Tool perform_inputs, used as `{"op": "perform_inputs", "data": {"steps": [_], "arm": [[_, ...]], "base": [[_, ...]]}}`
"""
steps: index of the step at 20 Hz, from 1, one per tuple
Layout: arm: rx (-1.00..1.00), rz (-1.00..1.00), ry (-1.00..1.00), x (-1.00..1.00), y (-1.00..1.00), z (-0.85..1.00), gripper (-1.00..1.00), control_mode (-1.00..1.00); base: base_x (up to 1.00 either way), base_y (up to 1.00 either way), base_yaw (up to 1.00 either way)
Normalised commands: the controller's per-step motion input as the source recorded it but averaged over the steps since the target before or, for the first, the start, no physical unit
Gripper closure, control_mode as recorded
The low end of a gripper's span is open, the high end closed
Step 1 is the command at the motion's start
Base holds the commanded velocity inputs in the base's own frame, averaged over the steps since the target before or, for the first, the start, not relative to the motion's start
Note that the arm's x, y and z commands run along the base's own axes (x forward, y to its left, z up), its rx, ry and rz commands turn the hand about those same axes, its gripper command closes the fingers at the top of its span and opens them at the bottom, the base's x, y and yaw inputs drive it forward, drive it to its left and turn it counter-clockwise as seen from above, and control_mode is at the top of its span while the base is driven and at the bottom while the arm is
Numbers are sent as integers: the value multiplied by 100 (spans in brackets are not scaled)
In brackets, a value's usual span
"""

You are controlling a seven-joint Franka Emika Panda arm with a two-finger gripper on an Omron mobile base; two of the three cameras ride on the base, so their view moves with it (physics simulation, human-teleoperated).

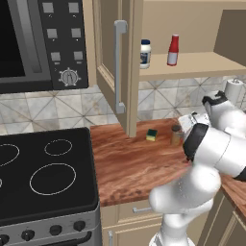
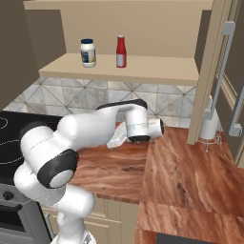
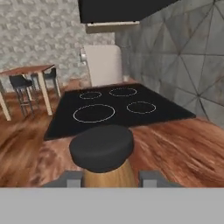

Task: There are various items on the counter. Only move the condiments/shakers into the cabinet.

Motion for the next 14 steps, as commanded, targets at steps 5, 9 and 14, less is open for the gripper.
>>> {"op": "perform_inputs", "data": {"steps": [5, 9, 14], "arm": [[-7, -10, -33, -67, 0, 100, 100, -100], [-5, -13, -24, -66, 0, 100, 100, -100], [0, -23, -11, -91, 0, 100, 100, -100]], "base": [[0, 0, 0], [0, 0, 0], [0, 0, 0]]}}
